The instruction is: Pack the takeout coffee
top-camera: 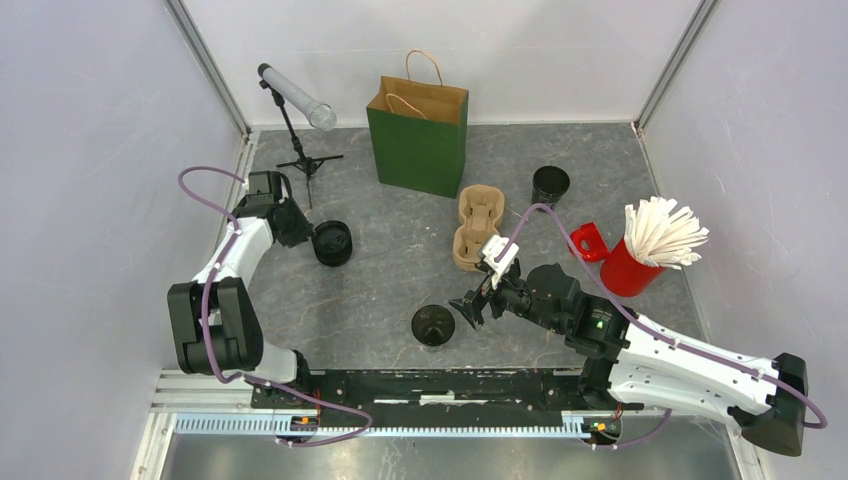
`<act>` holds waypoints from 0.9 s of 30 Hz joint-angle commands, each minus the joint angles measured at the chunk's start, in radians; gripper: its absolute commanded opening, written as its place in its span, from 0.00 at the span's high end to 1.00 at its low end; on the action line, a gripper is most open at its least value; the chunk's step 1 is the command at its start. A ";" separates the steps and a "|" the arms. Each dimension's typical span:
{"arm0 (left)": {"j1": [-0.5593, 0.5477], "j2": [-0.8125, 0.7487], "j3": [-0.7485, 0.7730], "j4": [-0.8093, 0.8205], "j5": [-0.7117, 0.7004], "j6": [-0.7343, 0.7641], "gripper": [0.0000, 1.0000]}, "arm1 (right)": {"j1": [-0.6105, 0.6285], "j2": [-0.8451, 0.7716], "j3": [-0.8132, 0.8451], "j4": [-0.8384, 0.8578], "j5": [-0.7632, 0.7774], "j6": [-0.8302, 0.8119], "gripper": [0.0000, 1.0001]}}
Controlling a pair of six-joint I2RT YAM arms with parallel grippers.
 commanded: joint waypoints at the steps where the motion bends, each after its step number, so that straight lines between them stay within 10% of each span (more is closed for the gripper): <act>1: 0.003 0.004 0.032 0.003 0.024 0.023 0.68 | 0.005 -0.011 0.003 0.038 -0.008 -0.009 0.03; 27: 0.002 -0.001 0.032 -0.002 0.061 0.033 0.86 | 0.006 -0.001 0.006 0.041 -0.043 -0.007 0.03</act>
